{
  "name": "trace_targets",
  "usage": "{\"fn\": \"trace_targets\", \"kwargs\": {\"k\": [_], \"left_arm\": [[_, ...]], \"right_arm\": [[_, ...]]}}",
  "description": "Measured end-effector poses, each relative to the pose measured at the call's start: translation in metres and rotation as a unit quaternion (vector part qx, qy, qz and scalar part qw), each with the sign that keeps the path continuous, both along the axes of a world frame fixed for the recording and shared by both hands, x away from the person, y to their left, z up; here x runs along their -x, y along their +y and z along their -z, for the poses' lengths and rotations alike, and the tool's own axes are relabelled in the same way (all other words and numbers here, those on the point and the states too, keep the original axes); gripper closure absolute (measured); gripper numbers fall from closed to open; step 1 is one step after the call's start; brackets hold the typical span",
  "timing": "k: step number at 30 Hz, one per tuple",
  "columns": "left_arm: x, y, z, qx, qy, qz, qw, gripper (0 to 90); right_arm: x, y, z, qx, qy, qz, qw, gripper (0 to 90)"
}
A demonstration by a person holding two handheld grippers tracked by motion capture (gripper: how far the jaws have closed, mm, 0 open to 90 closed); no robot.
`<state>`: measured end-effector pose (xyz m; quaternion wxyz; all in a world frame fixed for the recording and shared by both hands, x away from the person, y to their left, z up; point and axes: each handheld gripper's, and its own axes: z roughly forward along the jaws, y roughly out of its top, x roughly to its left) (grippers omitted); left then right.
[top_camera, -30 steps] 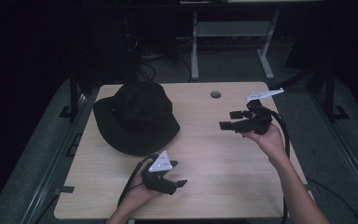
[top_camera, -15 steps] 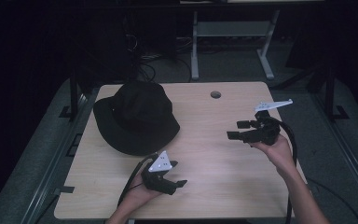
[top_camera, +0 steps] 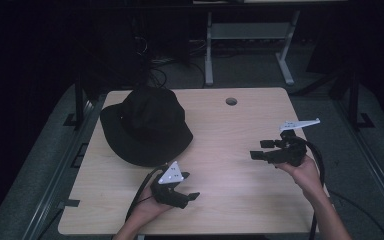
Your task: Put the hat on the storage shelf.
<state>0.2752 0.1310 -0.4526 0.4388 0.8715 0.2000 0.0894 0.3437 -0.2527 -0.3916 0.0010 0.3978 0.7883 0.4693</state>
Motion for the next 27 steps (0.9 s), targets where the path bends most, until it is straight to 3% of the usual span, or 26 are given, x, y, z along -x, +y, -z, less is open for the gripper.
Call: {"fn": "trace_targets", "kwargs": {"k": [15,27], "left_arm": [[0.000,0.002,0.000,0.000,0.001,-0.004,1.0000,25.3],[0.000,0.003,0.000,-0.001,0.003,-0.005,1.0000,25.3]], "right_arm": [[0.019,-0.017,0.016,-0.002,0.004,0.010,0.9999,21.0],[0.046,-0.027,0.032,-0.001,0.007,0.010,0.9999,20.4]]}}
